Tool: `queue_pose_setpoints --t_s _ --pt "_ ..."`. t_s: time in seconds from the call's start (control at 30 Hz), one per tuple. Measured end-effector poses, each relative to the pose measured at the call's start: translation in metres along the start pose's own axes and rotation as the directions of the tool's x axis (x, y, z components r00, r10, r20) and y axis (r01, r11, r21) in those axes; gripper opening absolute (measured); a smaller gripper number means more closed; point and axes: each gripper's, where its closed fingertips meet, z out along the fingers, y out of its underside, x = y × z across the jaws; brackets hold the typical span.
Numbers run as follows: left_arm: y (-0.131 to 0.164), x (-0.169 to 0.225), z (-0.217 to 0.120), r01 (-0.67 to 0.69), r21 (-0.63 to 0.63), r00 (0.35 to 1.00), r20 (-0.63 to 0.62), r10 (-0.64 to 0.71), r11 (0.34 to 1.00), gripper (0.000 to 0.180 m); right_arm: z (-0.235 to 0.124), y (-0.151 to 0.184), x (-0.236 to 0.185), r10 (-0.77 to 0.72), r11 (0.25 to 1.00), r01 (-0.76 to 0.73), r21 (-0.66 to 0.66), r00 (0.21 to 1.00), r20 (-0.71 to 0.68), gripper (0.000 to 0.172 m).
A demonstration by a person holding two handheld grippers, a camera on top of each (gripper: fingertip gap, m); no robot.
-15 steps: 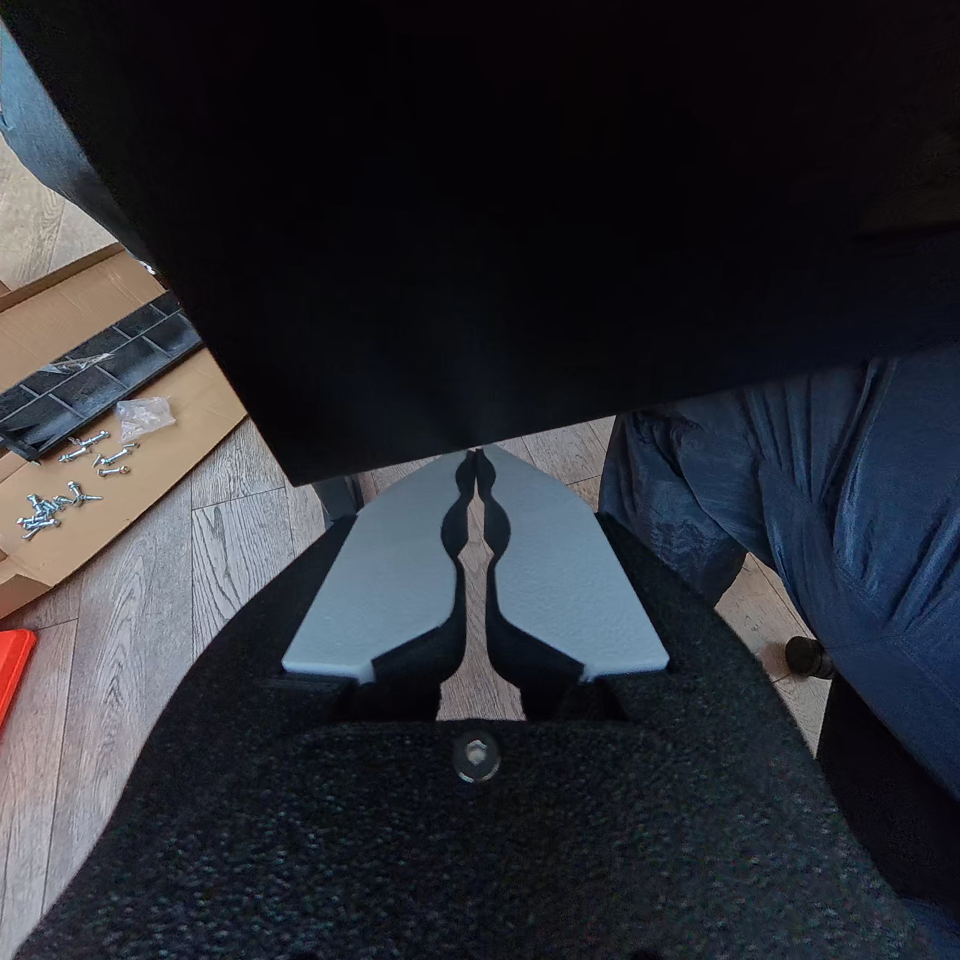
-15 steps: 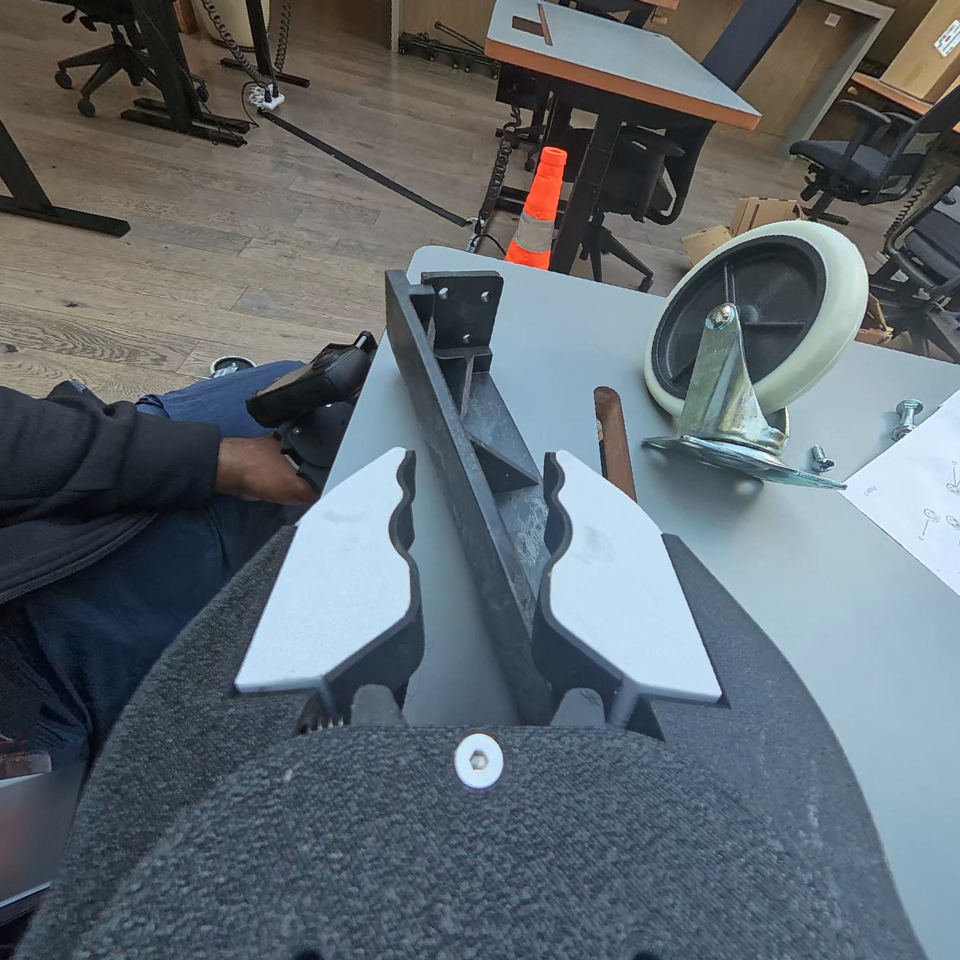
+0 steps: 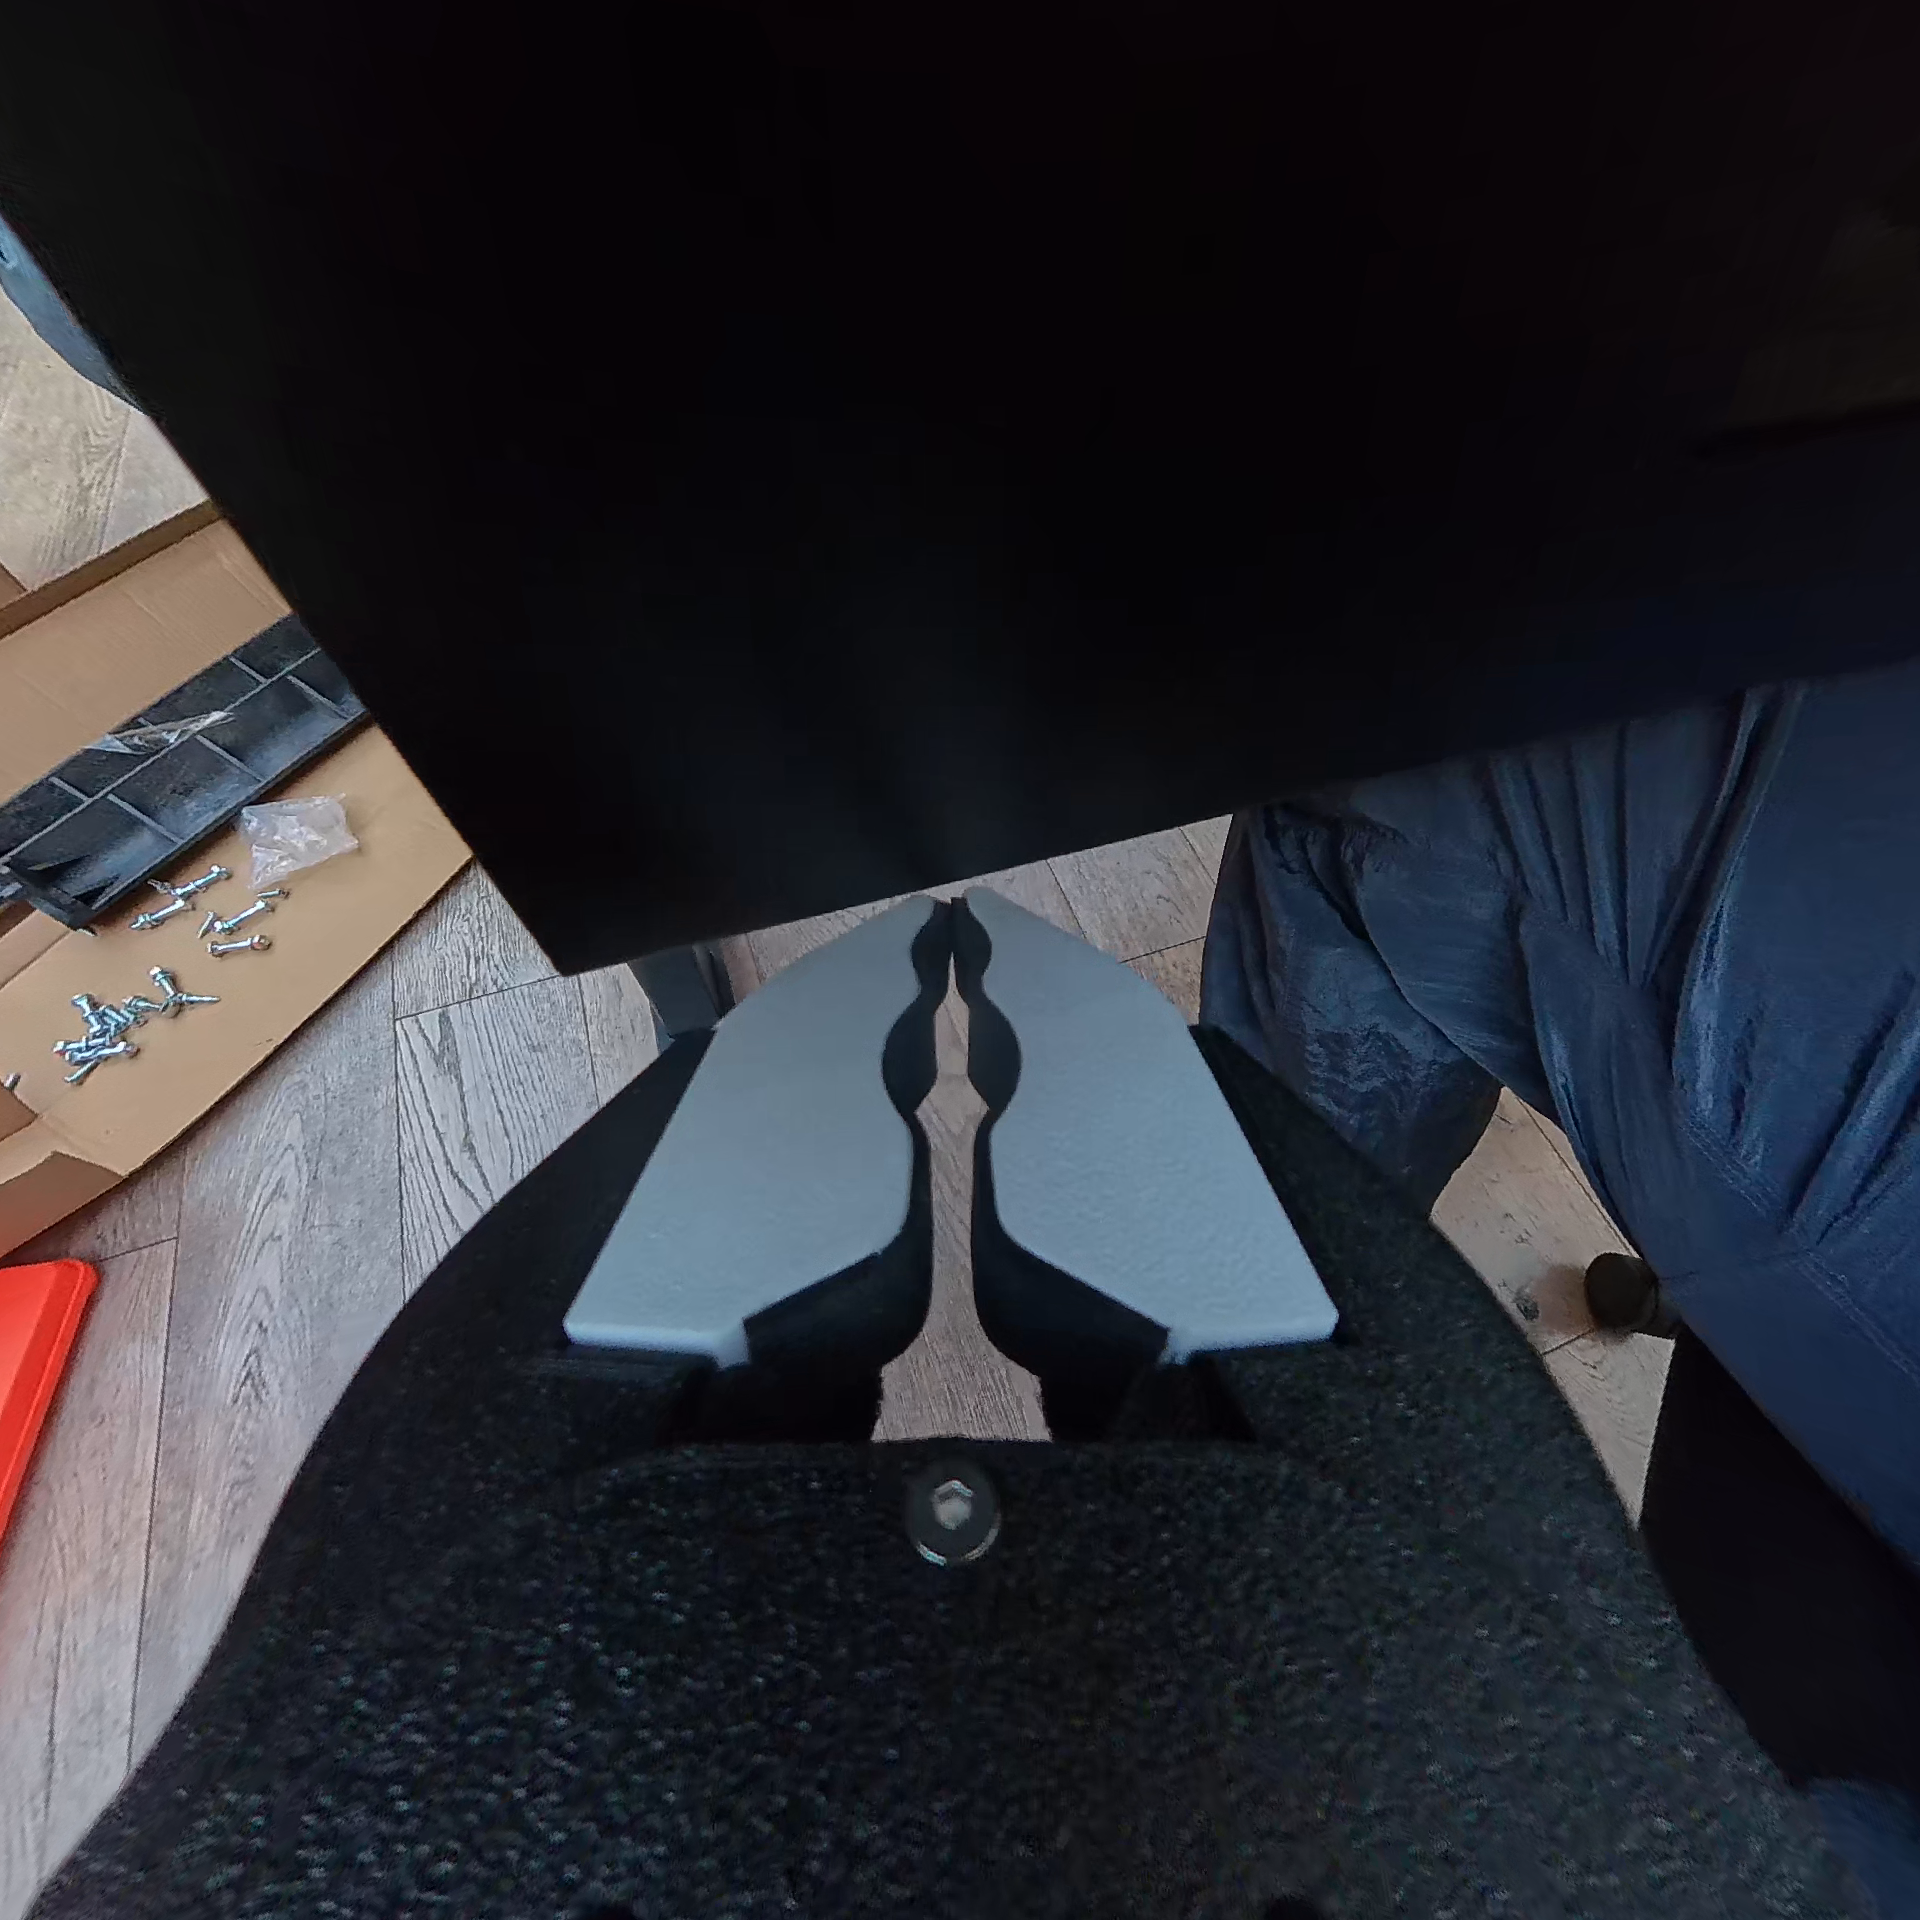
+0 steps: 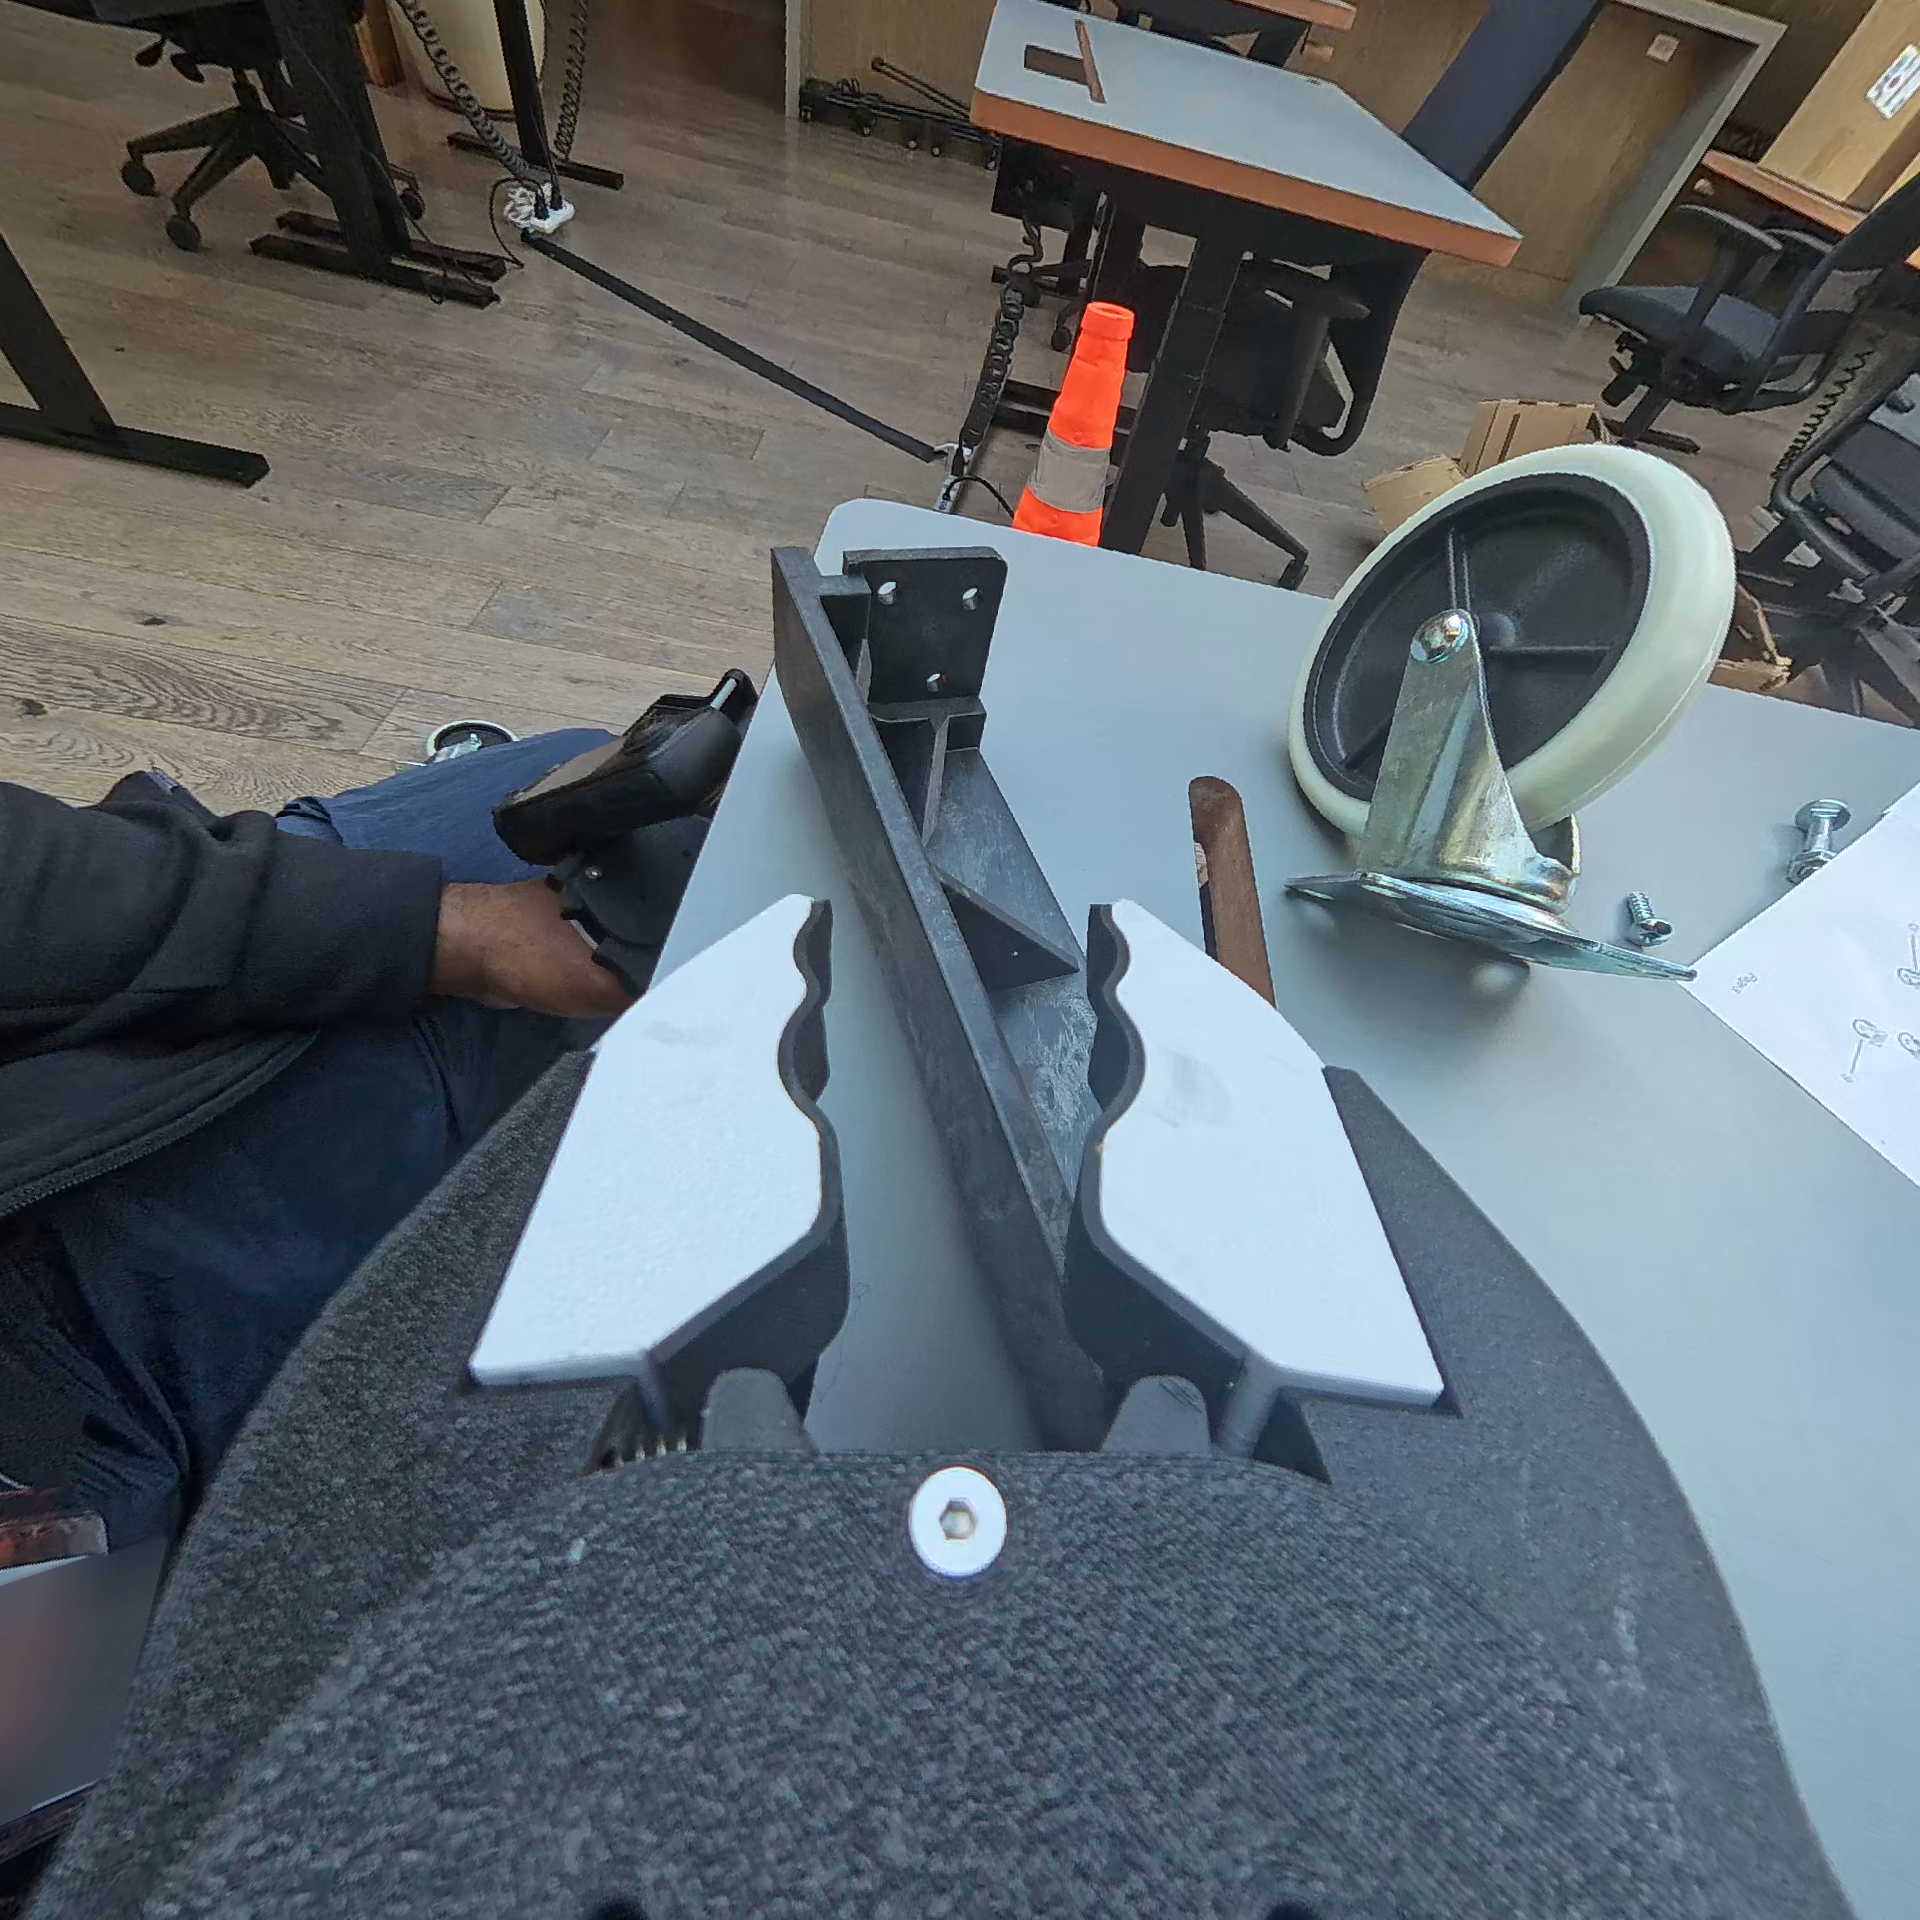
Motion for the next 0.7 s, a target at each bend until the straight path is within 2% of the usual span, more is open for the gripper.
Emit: queue_pose_setpoints --t_s 0.7 --pt "-0.0005 0.0005 0.0008 -0.008 -0.003 1.000 0.003 0.008 1.000 0.000 0.0001 -0.0003 0.0001 0.004 1.000 -0.004 0.004 1.000 0.001 0.047"
